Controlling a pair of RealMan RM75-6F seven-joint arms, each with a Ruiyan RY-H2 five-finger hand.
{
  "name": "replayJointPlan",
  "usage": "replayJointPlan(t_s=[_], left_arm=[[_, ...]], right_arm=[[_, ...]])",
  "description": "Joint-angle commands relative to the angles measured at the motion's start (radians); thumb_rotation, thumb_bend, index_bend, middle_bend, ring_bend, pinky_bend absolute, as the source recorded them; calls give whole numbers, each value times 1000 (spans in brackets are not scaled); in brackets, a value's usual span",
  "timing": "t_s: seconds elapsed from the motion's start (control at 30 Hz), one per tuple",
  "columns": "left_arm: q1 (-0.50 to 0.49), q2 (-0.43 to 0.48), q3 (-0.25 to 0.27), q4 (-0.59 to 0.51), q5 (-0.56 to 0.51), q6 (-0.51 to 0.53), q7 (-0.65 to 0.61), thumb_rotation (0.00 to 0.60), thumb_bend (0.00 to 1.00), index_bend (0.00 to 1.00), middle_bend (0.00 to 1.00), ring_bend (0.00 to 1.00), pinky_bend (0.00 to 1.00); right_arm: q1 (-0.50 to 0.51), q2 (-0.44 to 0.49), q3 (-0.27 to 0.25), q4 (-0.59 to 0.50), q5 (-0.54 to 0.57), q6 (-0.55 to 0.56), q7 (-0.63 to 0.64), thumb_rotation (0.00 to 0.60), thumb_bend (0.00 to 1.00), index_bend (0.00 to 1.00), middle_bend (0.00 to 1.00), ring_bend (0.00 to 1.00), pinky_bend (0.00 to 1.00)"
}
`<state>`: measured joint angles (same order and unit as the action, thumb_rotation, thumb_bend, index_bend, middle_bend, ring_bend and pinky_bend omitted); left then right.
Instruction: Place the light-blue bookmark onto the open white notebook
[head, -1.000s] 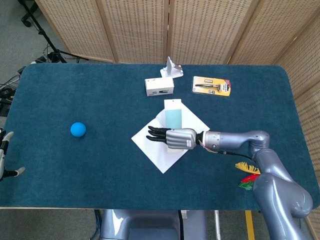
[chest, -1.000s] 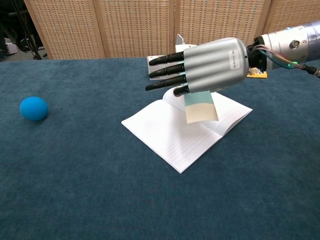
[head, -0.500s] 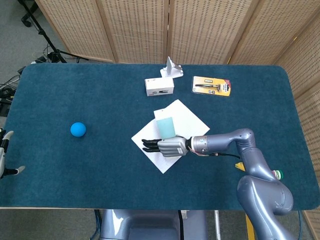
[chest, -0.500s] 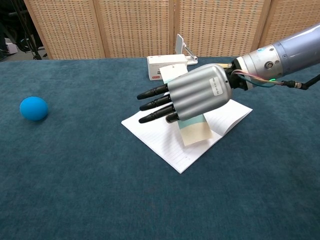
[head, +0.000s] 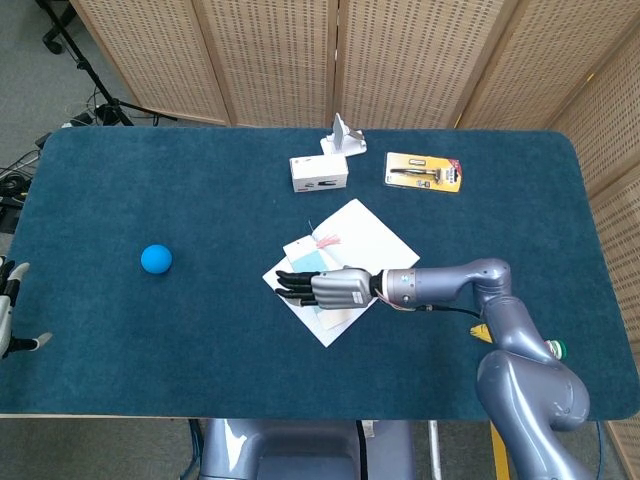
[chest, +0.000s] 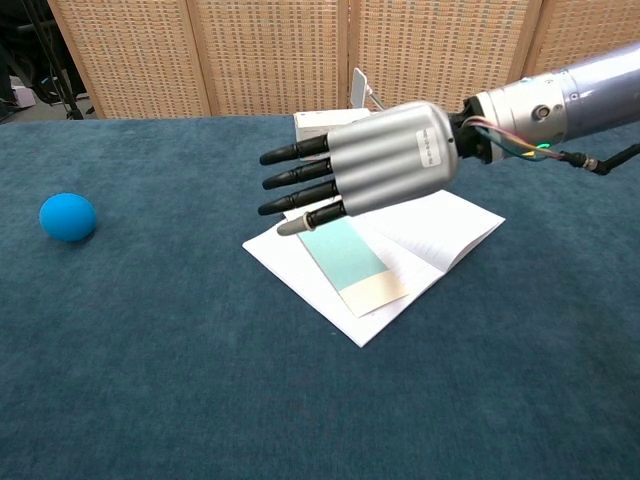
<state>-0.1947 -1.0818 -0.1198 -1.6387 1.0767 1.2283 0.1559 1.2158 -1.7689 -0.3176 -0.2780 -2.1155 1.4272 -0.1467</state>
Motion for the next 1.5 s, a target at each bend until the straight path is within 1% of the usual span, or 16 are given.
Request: replayJointPlan(t_s=[0.03, 0.1, 0.13, 0.17, 0.2, 0.23, 0.27, 0.33, 0.43, 0.47, 0.53, 0.67, 0.8, 1.03, 1.23, 1.5], left_arm=[[7, 12, 5, -10, 19, 6, -18, 600, 0, 0, 0, 0, 0], [9, 17, 8, -14, 28, 8, -27, 600, 0, 0, 0, 0, 0], [11, 21, 11, -18, 37, 9, -34, 600, 0, 0, 0, 0, 0], [14, 24, 14, -19, 45, 10, -42, 600, 0, 0, 0, 0, 0], [15, 25, 15, -19, 48, 11, -45, 600, 0, 0, 0, 0, 0], [17, 27, 17, -19, 54, 12, -51, 600, 0, 0, 0, 0, 0], [18, 28, 18, -20, 59, 13, -55, 600, 0, 0, 0, 0, 0], [20, 31, 21, -22, 68, 16, -61, 600, 0, 0, 0, 0, 0], [24, 36, 26, -30, 84, 23, -67, 600, 0, 0, 0, 0, 0], [24, 37, 27, -32, 87, 24, -68, 600, 0, 0, 0, 0, 0], [27, 38, 30, -36, 96, 28, -70, 600, 0, 0, 0, 0, 0], [32, 38, 35, -38, 108, 36, -74, 600, 0, 0, 0, 0, 0], [34, 40, 37, -42, 115, 41, -72, 600, 0, 0, 0, 0, 0], [37, 42, 39, -42, 119, 45, -78, 600, 0, 0, 0, 0, 0], [34, 45, 38, -41, 114, 34, -76, 600, 0, 0, 0, 0, 0], [34, 47, 36, -38, 108, 33, -83, 600, 0, 0, 0, 0, 0]], right_arm=[[-47, 62, 59, -94, 79, 73, 51, 600, 280, 0, 0, 0, 0], [-73, 92, 86, -166, 124, 75, 103, 600, 443, 0, 0, 0, 0], [-105, 116, 114, -241, 175, 66, 164, 600, 561, 1, 0, 0, 9], [-131, 140, 132, -318, 213, 58, 201, 600, 684, 14, 0, 0, 33], [-139, 151, 139, -352, 226, 53, 207, 600, 766, 29, 2, 0, 58], [-163, 176, 155, -429, 263, 38, 233, 600, 877, 57, 11, 0, 98], [-173, 193, 163, -479, 281, 26, 233, 600, 953, 89, 31, 0, 133], [-199, 226, 182, -581, 325, 1, 241, 600, 1000, 137, 84, 11, 164], [-239, 271, 204, -739, 402, -57, 259, 600, 1000, 229, 175, 90, 211], [-246, 282, 207, -772, 417, -74, 262, 600, 1000, 257, 198, 116, 228], [-264, 319, 212, -891, 468, -138, 270, 600, 1000, 286, 222, 144, 241], [-280, 380, 212, -1092, 557, -274, 254, 600, 1000, 301, 237, 161, 241], [-282, 407, 213, -1213, 617, -387, 177, 600, 1000, 301, 236, 161, 241], [-301, 359, 224, -1229, 641, -457, 108, 600, 1000, 301, 242, 166, 241], [-322, 282, 243, -1181, 633, -465, 77, 600, 1000, 302, 243, 166, 247], [-340, 233, 243, -1122, 609, -491, 70, 600, 1000, 302, 243, 166, 248]])
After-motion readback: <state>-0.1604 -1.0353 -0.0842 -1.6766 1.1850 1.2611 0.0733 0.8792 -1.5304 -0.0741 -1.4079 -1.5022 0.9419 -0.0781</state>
